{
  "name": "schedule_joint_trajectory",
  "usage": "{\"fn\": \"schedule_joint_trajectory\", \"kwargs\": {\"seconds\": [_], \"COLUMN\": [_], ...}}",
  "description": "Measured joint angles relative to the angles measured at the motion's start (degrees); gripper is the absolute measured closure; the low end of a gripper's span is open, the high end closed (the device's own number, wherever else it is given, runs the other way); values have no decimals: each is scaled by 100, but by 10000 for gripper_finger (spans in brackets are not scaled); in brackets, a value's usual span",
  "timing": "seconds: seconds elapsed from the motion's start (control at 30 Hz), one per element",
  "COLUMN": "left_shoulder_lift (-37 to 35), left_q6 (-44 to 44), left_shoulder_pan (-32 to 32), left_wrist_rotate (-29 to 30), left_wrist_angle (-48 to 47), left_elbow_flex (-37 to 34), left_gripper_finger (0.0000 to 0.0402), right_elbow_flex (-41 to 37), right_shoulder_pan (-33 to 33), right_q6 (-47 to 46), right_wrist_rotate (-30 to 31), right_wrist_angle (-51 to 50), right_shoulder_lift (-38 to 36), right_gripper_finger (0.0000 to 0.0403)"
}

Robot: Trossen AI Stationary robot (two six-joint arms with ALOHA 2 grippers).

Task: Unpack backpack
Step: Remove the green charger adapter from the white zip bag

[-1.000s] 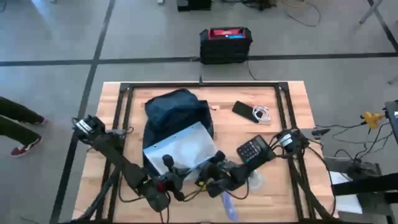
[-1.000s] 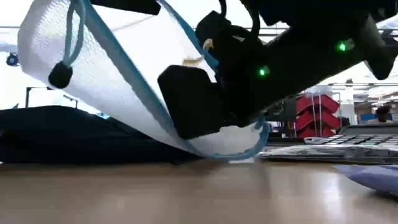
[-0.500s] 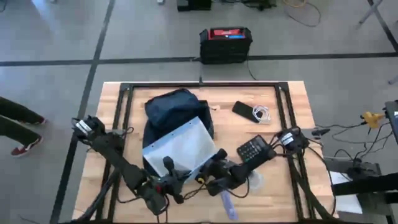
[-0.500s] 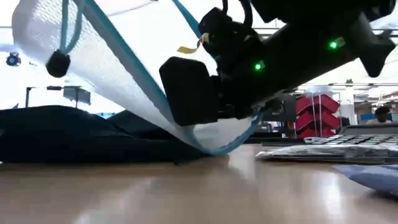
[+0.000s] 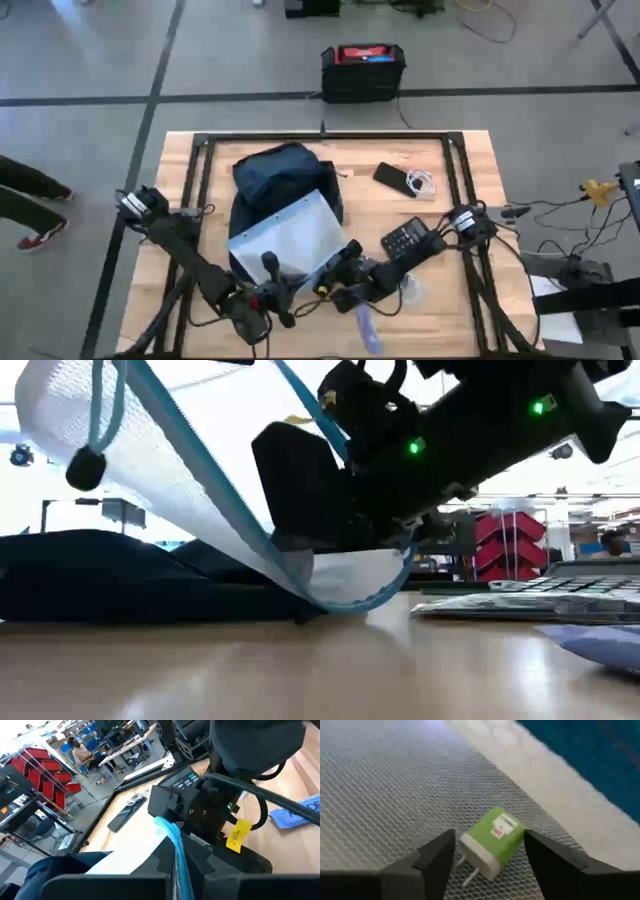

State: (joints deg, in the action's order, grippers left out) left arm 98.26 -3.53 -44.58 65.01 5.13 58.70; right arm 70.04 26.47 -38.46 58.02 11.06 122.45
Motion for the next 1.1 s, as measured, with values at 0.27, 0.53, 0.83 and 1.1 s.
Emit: {"fn": "schedule_joint_trajectory", "kwargs": {"seconds": [0.27, 0.53, 0.83, 1.1], "left_shoulder_lift": [9, 8, 7, 7], "left_q6": [-78, -346, -365, -429], "left_shoulder_pan": [22, 3, -4, -2], "left_wrist_rotate": [4, 0, -2, -1], "left_wrist_angle": [-25, 1, 4, 2], "left_elbow_flex": [-69, -180, -184, -184], "left_gripper_finger": [402, 402, 402, 402], "right_elbow_flex": [17, 4, 4, 4], "right_shoulder_pan": [-201, -264, -294, -286], "right_q6": [-592, -695, -596, -354], "right_wrist_rotate": [-199, -485, -712, -829], "right_wrist_angle": [-23, -149, -265, -346], "right_shoulder_lift": [109, 131, 131, 119], "right_gripper_finger": [126, 234, 277, 279]}}
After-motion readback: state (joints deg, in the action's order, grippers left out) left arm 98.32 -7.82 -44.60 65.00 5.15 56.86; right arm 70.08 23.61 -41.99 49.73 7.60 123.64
